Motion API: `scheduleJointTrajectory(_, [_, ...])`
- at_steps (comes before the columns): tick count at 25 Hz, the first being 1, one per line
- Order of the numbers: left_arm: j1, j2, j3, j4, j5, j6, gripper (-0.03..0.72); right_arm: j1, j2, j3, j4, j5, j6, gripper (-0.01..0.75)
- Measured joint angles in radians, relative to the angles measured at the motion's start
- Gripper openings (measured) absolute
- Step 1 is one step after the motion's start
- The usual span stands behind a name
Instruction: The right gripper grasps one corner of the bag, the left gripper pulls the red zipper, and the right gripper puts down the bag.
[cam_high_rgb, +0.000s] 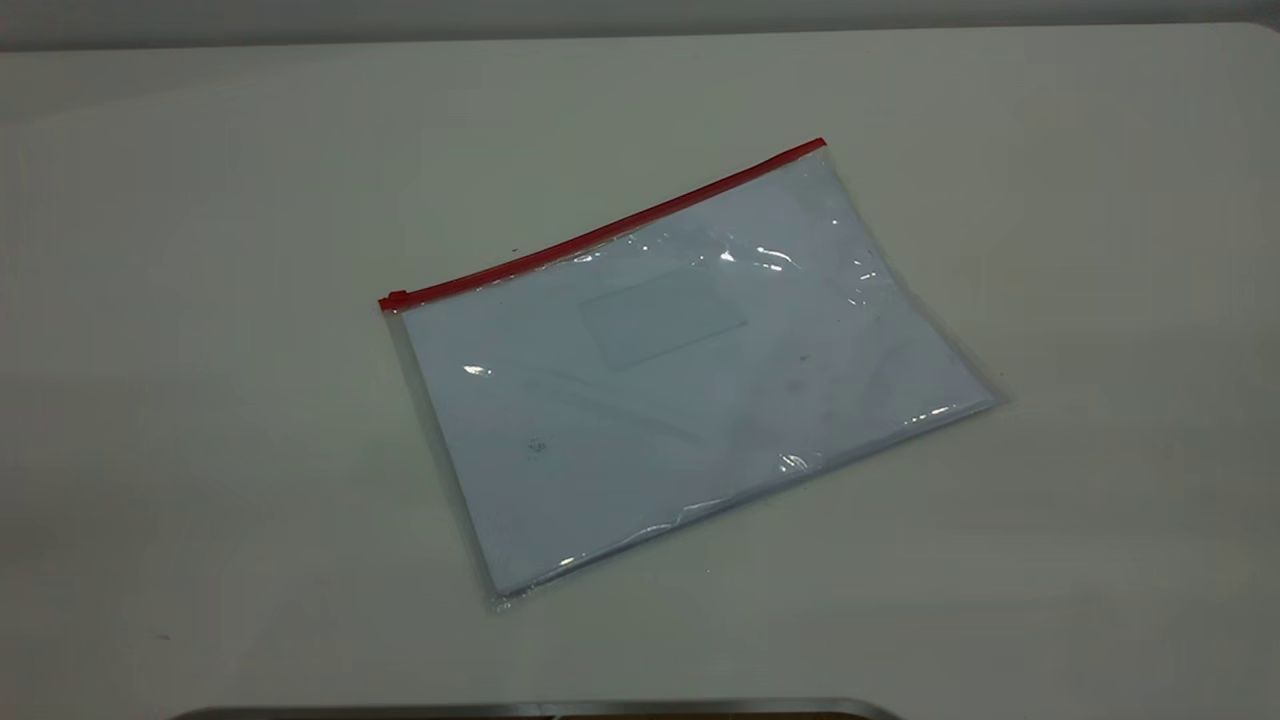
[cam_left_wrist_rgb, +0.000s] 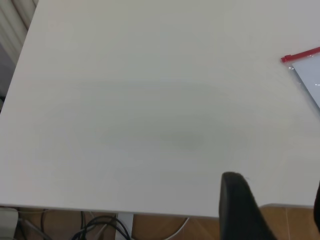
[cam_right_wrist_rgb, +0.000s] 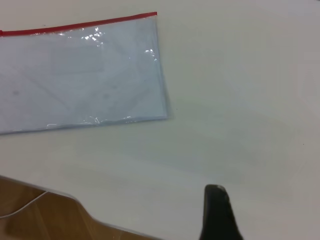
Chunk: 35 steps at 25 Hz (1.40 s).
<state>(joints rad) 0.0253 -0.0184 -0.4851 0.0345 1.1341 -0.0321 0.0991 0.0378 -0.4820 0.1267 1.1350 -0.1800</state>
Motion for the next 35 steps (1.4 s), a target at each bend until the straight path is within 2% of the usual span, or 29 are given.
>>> scheduleJointTrajectory(8, [0.000, 0.000, 0.000, 0.000, 0.000, 0.000, 0.424, -0.003, -0.001, 0.000, 0.000, 0.000, 0.000, 0.521])
scheduleJointTrajectory(16, [0.000, 0.000, 0.000, 0.000, 0.000, 0.000, 0.424, -0.111, -0.053, 0.000, -0.010, -0.001, 0.000, 0.521])
scheduleJointTrajectory(24, [0.000, 0.000, 0.000, 0.000, 0.001, -0.001, 0.424, -0.116, -0.054, 0.000, -0.087, -0.001, 0.081, 0.521])
scheduleJointTrajectory(35, [0.000, 0.000, 0.000, 0.000, 0.001, -0.001, 0.424, -0.117, -0.054, 0.000, -0.090, -0.001, 0.087, 0.521])
